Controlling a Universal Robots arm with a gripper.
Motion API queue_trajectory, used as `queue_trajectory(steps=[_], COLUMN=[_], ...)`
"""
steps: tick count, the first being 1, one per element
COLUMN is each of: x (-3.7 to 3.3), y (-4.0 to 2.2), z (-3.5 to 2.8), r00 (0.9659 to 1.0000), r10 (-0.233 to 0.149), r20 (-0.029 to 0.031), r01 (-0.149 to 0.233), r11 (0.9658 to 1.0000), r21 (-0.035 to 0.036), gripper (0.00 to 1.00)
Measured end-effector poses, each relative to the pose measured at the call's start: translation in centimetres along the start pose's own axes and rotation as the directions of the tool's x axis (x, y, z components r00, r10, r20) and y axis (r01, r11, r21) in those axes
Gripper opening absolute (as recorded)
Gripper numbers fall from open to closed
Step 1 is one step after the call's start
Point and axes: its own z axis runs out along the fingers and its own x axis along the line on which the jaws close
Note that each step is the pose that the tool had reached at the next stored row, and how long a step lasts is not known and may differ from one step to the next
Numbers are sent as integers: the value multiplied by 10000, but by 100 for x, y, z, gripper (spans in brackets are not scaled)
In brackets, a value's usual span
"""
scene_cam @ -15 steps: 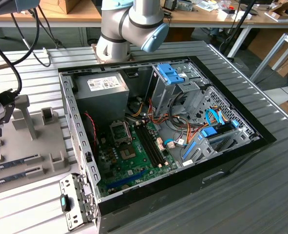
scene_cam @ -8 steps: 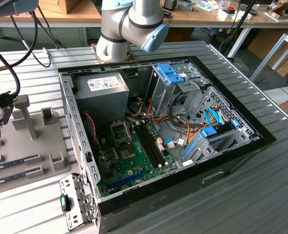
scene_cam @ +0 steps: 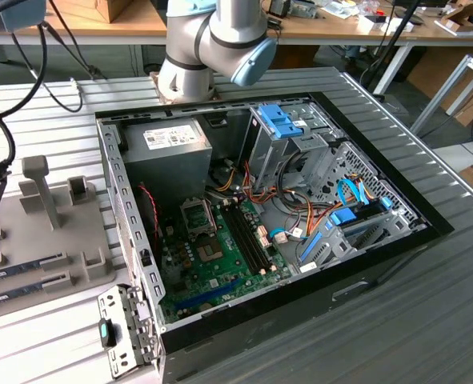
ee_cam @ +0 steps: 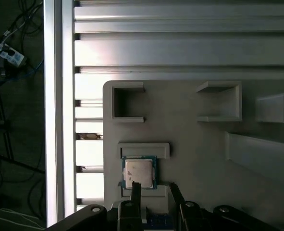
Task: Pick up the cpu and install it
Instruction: 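Pick up the cpu and move it towards the insertion slot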
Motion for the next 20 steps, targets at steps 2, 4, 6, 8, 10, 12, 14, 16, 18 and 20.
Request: queue_trajectory(steps=[2, 4, 6, 8, 10, 12, 14, 16, 18, 20], x=[8, 9, 9, 9, 9, 9, 9, 9, 9, 9], y=[0, 0, 0, 0, 0, 0, 0, 0, 0, 0], z=[14, 14, 15, 15, 15, 16, 16, 16, 17, 17], r00=[10000, 10000, 10000, 10000, 10000, 10000, 10000, 10000, 10000, 10000], r10=[-1, -1, -1, 0, 0, 0, 0, 0, 0, 0], r20=[0, 0, 0, 0, 0, 0, 0, 0, 0, 1], r01=[1, 1, 1, 0, 0, 0, 0, 0, 0, 0], r11=[10000, 10000, 10000, 10000, 10000, 10000, 10000, 10000, 10000, 10000], r21=[0, 0, 0, 0, 0, 0, 0, 0, 0, 0], gripper=[36, 36, 36, 36, 43, 55, 67, 73, 73, 73])
